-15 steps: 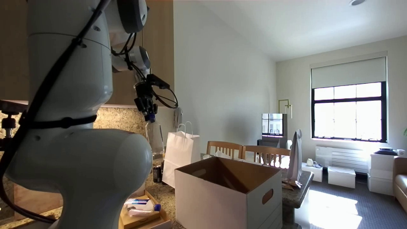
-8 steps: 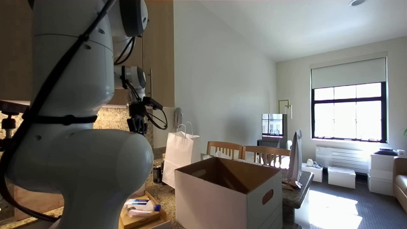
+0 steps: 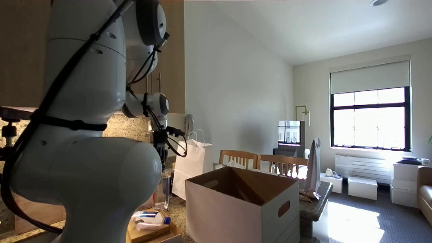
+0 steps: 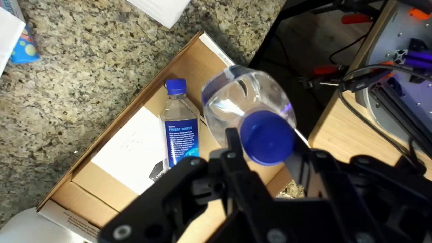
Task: Remove the bottles from the box and put them on the table
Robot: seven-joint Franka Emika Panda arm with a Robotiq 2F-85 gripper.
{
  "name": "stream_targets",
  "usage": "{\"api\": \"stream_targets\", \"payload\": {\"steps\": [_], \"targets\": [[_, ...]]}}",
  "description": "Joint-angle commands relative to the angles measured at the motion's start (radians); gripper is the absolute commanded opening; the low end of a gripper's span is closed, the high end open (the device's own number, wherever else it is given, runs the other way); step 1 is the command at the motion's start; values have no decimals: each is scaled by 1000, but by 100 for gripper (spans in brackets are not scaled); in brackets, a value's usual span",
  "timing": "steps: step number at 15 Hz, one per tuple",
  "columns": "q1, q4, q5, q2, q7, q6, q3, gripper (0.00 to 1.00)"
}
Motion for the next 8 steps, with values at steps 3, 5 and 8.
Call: {"api": "stream_targets", "payload": {"steps": [3, 5, 8], "targets": [[-2, -44, 47, 132, 122, 236, 20, 15], [1, -65, 69, 167, 221, 323, 32, 15], [21, -84, 67, 152, 418, 414, 53, 15]]}}
